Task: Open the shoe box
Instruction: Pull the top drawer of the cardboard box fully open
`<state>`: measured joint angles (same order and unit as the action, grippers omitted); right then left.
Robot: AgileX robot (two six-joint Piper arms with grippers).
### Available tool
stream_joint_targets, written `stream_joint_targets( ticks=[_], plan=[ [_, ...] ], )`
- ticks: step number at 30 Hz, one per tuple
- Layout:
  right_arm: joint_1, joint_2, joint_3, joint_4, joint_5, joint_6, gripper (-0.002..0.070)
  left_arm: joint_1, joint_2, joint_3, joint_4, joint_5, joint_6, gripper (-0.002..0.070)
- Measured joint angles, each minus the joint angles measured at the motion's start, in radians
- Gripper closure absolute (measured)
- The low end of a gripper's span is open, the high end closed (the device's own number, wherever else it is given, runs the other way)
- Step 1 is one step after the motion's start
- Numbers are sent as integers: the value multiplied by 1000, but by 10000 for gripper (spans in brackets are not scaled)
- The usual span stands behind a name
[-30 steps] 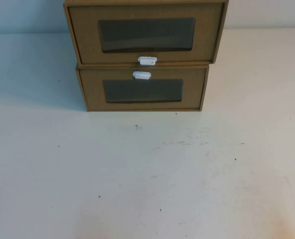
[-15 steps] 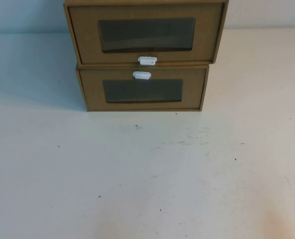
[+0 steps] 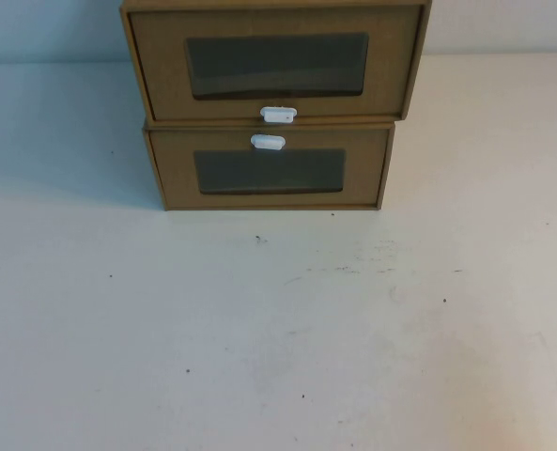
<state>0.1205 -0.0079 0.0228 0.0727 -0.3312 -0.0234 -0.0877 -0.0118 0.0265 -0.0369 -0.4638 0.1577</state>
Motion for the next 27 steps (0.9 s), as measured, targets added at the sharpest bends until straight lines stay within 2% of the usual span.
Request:
stream_joint_targets(
  ticks=[7, 11, 13, 15, 17, 20, 27],
  plan=[
    [0, 0, 0, 2, -83, 4, 689, 0, 0, 0, -29, -139, -2, 680],
    [0, 0, 0, 11, -290, 4, 690, 0, 0, 0, -75, -379, -110, 680],
    [0, 0, 0, 44, -417, 4, 689, 0, -2, -30, -89, -436, -158, 680],
    [0, -4, -25, 112, -464, 4, 689, 0, -3, -90, -95, -432, -175, 680],
    [0, -6, -94, 186, -471, 4, 689, 0, -3, -189, -97, -365, -182, 680],
    [0, -6, -242, 271, -422, 4, 689, 0, -3, -358, -97, -161, -170, 680],
    [0, 84, -643, 366, -87, 2, 689, 0, 173, -768, -97, 270, -158, 680]
  ],
)
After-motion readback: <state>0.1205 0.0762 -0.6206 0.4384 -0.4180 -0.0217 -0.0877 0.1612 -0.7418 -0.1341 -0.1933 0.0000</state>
